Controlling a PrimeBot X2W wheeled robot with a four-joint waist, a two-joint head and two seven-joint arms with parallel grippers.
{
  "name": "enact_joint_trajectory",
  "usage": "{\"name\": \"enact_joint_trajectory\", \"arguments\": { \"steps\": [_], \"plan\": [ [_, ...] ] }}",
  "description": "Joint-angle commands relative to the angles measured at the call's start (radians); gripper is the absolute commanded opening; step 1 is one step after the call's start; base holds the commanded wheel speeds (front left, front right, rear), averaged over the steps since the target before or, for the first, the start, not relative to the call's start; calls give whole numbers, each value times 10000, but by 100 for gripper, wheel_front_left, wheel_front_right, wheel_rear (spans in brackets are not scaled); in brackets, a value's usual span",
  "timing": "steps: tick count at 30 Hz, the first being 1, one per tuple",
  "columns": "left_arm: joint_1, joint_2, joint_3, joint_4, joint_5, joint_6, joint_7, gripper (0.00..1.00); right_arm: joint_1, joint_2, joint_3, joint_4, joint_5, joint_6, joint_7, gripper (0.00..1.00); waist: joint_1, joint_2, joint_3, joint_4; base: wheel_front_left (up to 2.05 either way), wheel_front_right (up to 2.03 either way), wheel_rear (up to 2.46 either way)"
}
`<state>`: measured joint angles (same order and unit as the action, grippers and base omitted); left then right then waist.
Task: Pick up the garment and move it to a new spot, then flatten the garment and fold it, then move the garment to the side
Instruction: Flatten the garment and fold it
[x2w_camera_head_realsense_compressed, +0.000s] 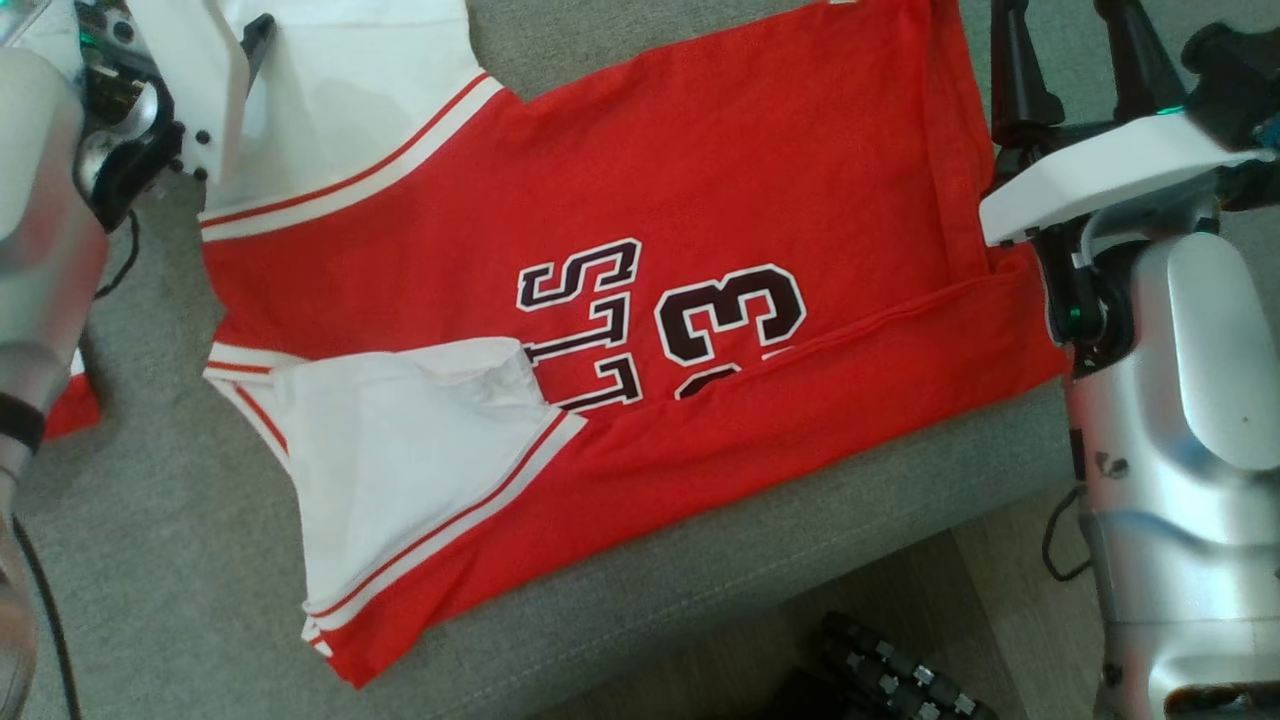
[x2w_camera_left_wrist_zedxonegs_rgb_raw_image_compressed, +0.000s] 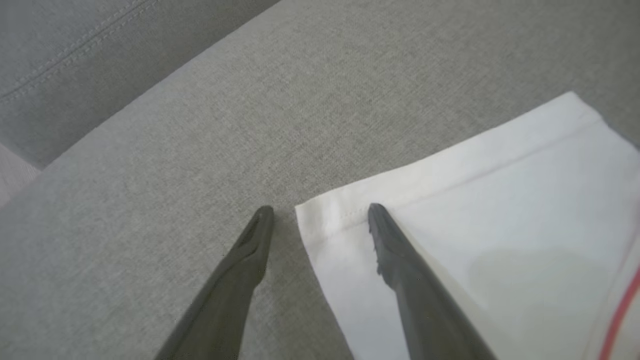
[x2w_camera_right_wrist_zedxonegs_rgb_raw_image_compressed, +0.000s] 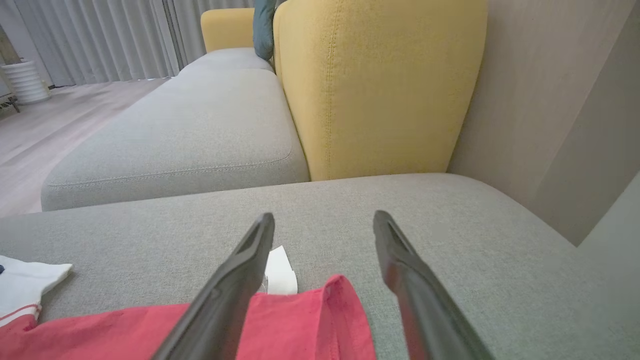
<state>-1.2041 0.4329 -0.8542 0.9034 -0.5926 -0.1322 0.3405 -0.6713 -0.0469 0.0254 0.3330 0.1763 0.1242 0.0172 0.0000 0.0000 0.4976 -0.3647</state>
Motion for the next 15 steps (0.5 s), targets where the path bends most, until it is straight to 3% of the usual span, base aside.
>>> {"name": "enact_joint_trajectory", "arguments": {
  "steps": [1,4,5,6,10,15],
  "plan": [
    [-443,303,211,-88,-151,17,15,100,-194,-34,157,-345,49,65,-62,100,0,0,-6,-1,0,0,0],
    [-431,247,-119,-75,-651,16,282,100,-209,-34,104,-316,27,65,-47,100,0,0,-17,16,0,0,0],
    [-410,235,-243,-127,-871,16,428,32,-226,-34,75,-299,11,65,-33,100,0,0,-29,31,0,0,0],
    [-386,225,-364,-214,-1111,16,568,0,-249,-34,29,-280,-12,65,-13,100,0,0,-46,59,0,0,0],
    [-375,249,-694,-548,-1829,16,579,0,-388,-34,-336,-184,-184,65,65,100,0,0,-170,285,0,0,0],
    [-445,92,-690,-712,-2211,16,-533,0,-646,-34,-671,99,-348,65,183,100,0,0,-453,766,0,0,0]
  ]
}}
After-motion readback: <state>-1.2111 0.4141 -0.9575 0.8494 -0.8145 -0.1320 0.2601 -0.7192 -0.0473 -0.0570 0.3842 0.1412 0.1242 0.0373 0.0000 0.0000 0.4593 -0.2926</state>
